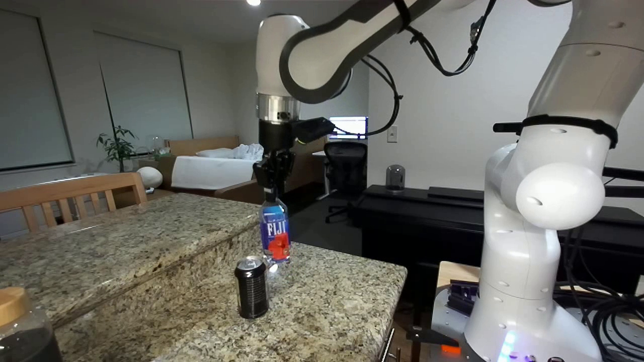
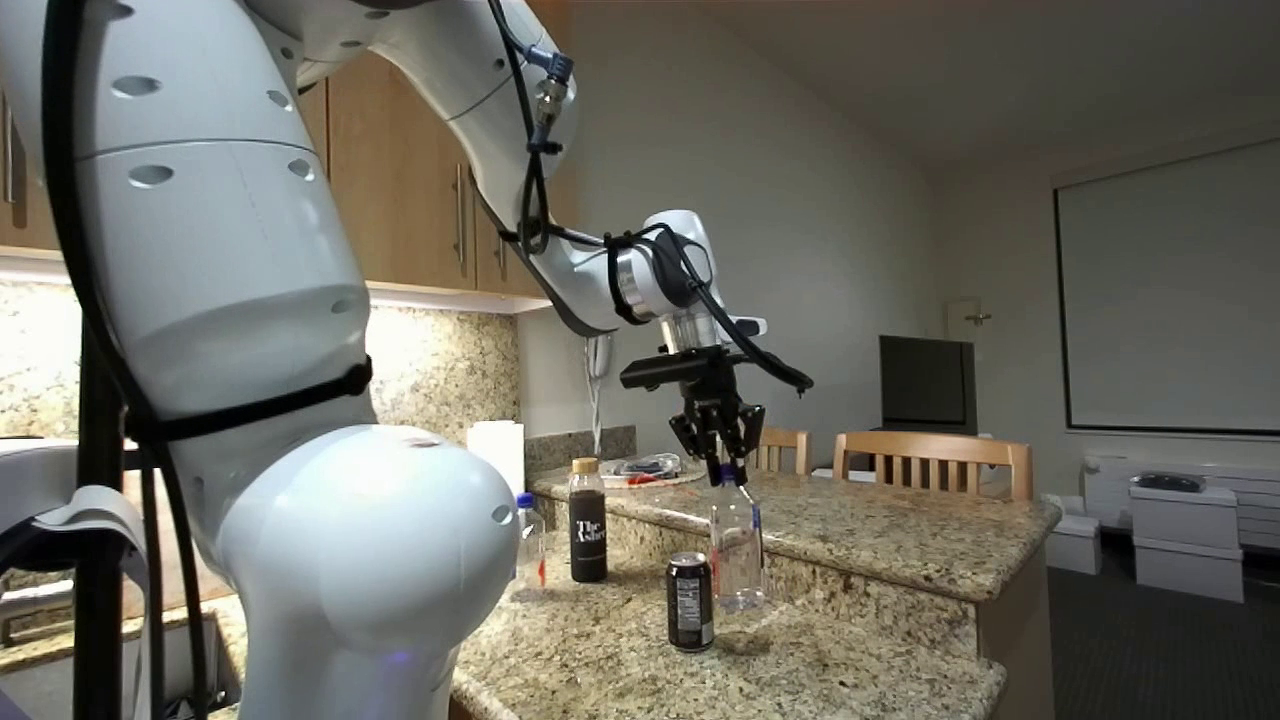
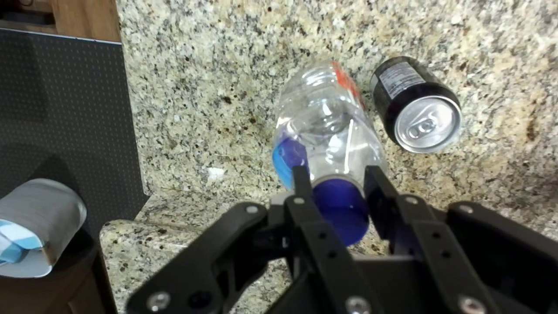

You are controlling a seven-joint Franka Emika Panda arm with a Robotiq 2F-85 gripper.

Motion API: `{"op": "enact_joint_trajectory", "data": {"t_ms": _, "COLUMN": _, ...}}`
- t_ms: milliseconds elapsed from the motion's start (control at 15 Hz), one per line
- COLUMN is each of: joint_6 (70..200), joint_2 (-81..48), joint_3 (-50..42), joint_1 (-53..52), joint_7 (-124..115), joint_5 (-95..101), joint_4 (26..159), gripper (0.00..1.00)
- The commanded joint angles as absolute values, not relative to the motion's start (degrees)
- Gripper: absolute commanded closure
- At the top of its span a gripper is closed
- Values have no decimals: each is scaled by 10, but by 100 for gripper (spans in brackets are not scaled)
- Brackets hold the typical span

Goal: Put the blue bottle on the soda can

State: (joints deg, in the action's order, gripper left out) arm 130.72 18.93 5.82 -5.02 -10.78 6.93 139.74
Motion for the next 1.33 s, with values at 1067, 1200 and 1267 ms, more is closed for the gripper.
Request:
{"op": "enact_joint_trajectory", "data": {"t_ms": 1067, "joint_6": 1238, "joint_2": 213, "joint_3": 88, "joint_1": -53, "joint_7": -127, "joint_5": 81, "joint_4": 1330, "gripper": 85}}
{"op": "enact_joint_trajectory", "data": {"t_ms": 1200, "joint_6": 1237, "joint_2": 212, "joint_3": 89, "joint_1": -56, "joint_7": -123, "joint_5": 74, "joint_4": 1324, "gripper": 85}}
{"op": "enact_joint_trajectory", "data": {"t_ms": 1267, "joint_6": 1236, "joint_2": 211, "joint_3": 91, "joint_1": -57, "joint_7": -123, "joint_5": 73, "joint_4": 1321, "gripper": 85}}
